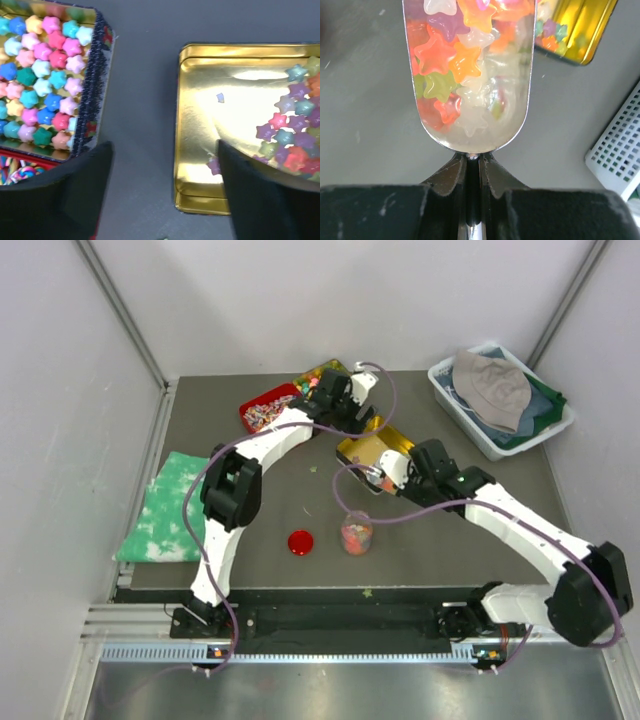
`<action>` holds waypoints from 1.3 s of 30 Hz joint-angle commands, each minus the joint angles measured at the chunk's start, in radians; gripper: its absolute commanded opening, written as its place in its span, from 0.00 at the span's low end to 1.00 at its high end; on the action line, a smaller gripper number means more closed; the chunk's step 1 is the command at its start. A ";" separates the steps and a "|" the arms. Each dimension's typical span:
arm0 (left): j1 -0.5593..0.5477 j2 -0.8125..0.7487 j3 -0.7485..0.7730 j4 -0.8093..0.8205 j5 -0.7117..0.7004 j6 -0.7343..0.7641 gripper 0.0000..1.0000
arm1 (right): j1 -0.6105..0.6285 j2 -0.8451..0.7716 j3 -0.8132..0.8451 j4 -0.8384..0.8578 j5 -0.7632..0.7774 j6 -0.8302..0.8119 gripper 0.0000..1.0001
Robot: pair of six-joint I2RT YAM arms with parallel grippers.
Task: Pack the candies
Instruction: Scoop the fake candies from the storage box, then place the fake candies in the packing bottle.
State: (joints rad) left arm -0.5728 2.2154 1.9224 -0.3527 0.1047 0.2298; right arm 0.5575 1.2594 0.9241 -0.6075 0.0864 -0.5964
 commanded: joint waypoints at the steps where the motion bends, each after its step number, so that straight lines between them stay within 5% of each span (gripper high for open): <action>1: 0.063 -0.031 0.055 0.001 0.049 -0.064 0.99 | -0.008 -0.101 0.073 -0.185 -0.072 -0.074 0.00; 17: 0.182 -0.476 -0.529 0.034 0.317 -0.035 0.99 | 0.018 -0.215 0.166 -0.432 -0.096 -0.252 0.00; 27: 0.182 -0.505 -0.531 -0.132 0.418 0.077 0.99 | 0.125 -0.192 0.266 -0.548 -0.028 -0.275 0.00; 39: 0.186 -0.536 -0.573 -0.140 0.409 0.086 0.99 | 0.220 -0.106 0.325 -0.587 -0.002 -0.275 0.00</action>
State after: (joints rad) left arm -0.3927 1.7367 1.3624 -0.4938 0.4839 0.2916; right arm 0.7525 1.1362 1.2076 -1.1862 0.0750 -0.8642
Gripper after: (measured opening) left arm 0.987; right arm 0.082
